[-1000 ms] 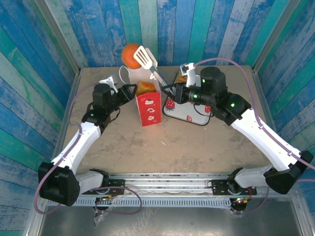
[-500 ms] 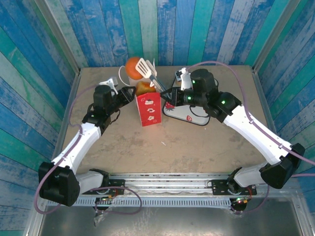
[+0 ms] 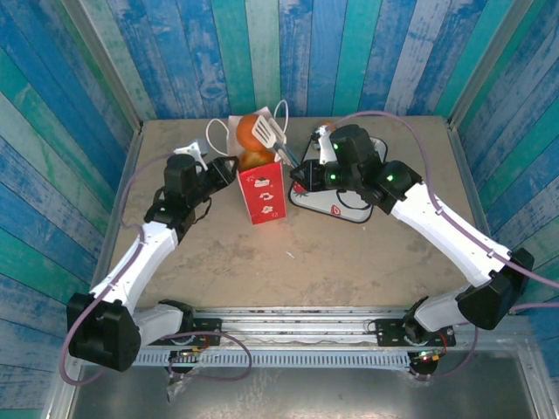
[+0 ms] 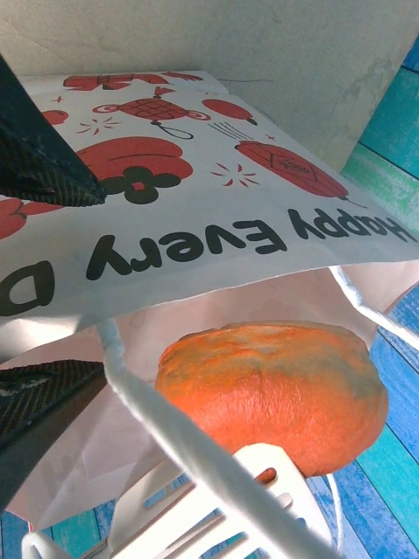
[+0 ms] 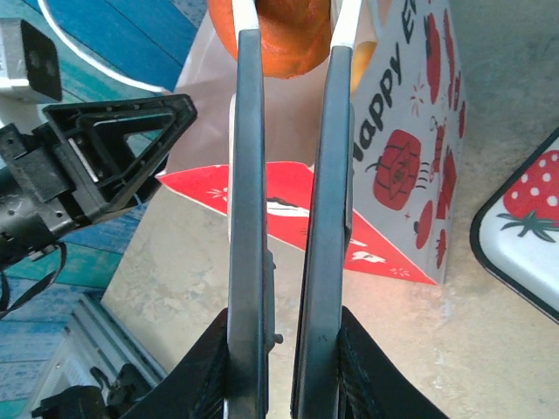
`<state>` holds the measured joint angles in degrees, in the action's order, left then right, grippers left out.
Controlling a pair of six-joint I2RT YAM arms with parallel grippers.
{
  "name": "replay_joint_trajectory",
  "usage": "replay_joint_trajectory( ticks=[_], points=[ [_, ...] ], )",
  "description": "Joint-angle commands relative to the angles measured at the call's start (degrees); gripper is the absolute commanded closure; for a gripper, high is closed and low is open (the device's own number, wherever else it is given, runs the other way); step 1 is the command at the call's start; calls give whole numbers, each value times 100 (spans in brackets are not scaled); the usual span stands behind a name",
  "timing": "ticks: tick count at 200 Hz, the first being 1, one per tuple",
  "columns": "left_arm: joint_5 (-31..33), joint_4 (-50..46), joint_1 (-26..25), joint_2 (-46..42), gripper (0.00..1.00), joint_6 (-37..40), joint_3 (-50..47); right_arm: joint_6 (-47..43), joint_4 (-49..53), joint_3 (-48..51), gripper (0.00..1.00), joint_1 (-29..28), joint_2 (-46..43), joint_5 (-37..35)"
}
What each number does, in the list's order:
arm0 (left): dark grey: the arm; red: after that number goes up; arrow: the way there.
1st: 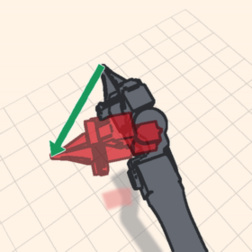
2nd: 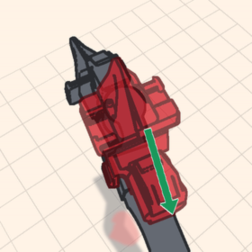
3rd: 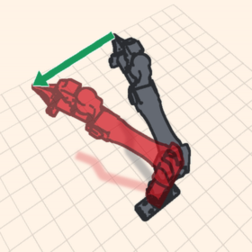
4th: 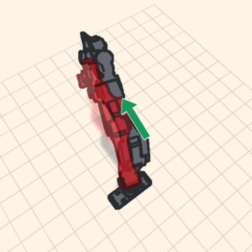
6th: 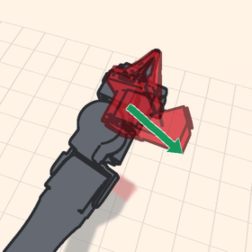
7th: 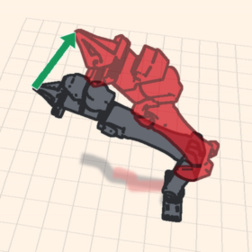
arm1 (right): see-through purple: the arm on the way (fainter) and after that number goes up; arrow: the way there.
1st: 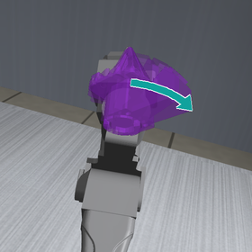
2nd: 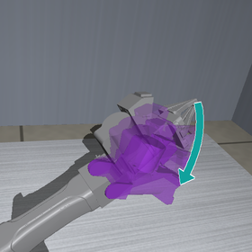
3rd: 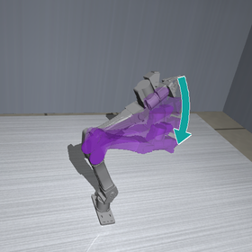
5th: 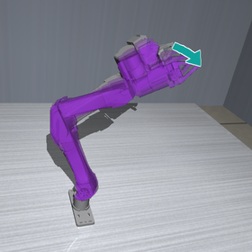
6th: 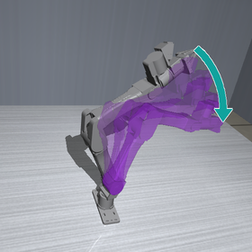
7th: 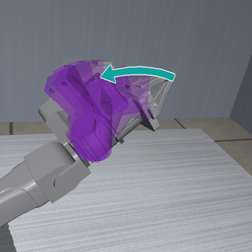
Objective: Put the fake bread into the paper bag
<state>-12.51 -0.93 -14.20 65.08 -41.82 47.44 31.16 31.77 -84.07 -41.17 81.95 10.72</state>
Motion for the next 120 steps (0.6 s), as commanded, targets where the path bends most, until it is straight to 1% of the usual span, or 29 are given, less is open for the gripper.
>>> replay_joint_trajectory(
  ticks=[1, 19, 61, 120],
  points=[
    [74, -39, 57, -232, 50, 101, -84, -180, -31, -237, 99, -22, -13, -268],
    [52, -30, 75, -241, 50, 92, -63, -198, -22, -257, 98, -23, 6, -256],
    [38, -56, 93, -285, 47, 76, -20, -266, -4, -270, 85, -23, -21, -266],
    [12, -36, 108, -294, 45, 61, 11, -424, 70, -338, 74, -21, -71, -264]
  ],
)
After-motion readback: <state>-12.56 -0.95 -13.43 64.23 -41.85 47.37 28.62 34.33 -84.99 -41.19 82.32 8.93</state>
